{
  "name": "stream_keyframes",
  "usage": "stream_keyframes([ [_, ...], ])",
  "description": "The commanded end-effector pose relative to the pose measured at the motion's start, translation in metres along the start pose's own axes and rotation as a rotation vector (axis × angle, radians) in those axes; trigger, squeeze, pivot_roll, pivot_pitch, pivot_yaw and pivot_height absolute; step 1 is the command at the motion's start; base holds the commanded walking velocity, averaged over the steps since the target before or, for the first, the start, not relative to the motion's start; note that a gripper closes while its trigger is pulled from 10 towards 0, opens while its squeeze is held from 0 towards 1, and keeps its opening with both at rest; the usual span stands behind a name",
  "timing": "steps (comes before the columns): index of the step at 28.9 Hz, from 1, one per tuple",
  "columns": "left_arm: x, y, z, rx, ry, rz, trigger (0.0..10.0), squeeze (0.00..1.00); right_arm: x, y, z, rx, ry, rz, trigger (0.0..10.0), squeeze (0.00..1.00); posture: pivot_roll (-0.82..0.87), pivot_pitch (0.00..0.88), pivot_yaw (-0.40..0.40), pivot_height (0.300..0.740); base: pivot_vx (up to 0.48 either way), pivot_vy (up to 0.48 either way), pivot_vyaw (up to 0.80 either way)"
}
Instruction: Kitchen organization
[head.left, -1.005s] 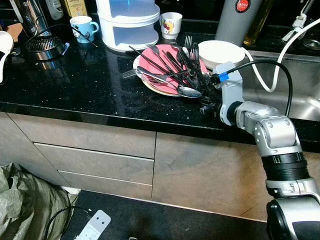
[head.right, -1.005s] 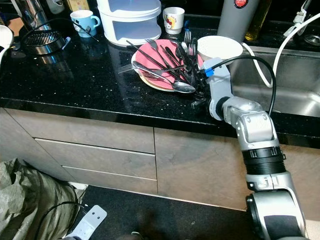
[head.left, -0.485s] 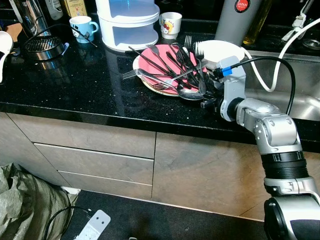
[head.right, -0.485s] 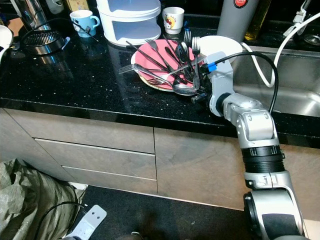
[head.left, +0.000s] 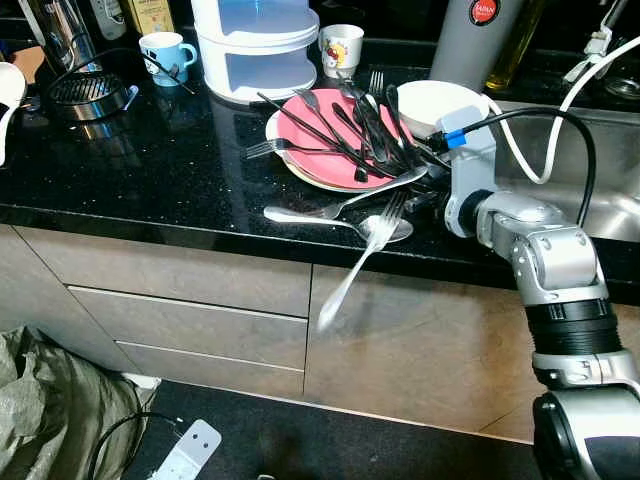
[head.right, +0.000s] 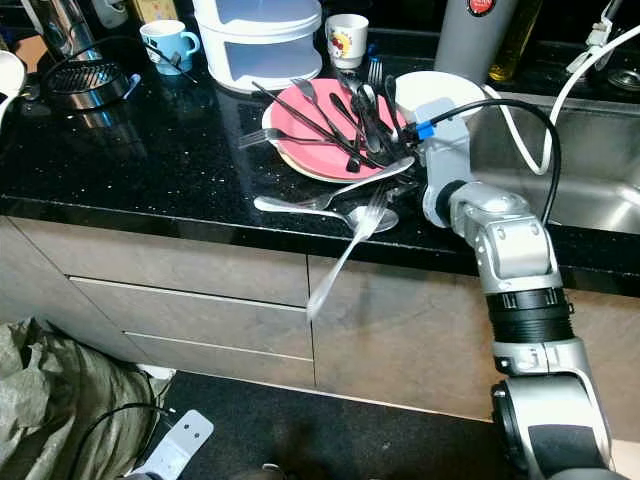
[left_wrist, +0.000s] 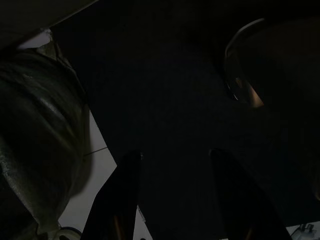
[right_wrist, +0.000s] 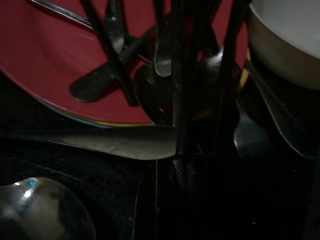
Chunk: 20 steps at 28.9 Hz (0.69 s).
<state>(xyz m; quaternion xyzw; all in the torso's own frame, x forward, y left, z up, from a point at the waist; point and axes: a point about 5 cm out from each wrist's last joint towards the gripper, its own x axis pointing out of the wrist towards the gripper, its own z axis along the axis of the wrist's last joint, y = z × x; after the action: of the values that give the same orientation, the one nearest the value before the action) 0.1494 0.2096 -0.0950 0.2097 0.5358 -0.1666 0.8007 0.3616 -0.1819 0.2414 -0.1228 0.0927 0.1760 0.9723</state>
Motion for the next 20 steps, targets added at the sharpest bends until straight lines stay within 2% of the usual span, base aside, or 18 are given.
stream_keyframes([
  [1,0.0,-0.004,-0.002,0.0,0.004,-0.015,10.0,0.0,0.001,0.0,0.005,-0.032,-0.019,-0.019,10.0,0.0,0.01,0.095,-0.003,0.74,0.0,0.0,0.0],
  [9,0.0,-0.004,-0.002,0.001,0.005,-0.015,10.0,0.0,0.002,-0.008,0.014,-0.085,-0.082,-0.108,10.0,0.0,0.01,0.097,-0.004,0.74,0.0,0.0,0.0],
  [13,0.0,-0.004,-0.002,0.002,0.004,-0.016,10.0,0.0,-0.002,-0.031,0.024,-0.187,-0.128,-0.3,10.0,0.0,0.01,0.094,-0.005,0.74,0.0,0.0,0.0],
  [15,0.0,-0.004,-0.002,0.002,0.004,-0.016,10.0,0.0,-0.002,-0.031,0.024,-0.187,-0.128,-0.3,10.0,0.0,0.01,0.094,-0.005,0.74,0.0,0.0,0.0],
  [20,0.0,-0.004,-0.002,0.003,0.004,-0.017,10.0,0.0,-0.008,-0.049,0.022,-0.207,-0.119,-0.431,10.0,0.0,0.01,0.088,-0.005,0.74,0.0,0.0,0.0],
])
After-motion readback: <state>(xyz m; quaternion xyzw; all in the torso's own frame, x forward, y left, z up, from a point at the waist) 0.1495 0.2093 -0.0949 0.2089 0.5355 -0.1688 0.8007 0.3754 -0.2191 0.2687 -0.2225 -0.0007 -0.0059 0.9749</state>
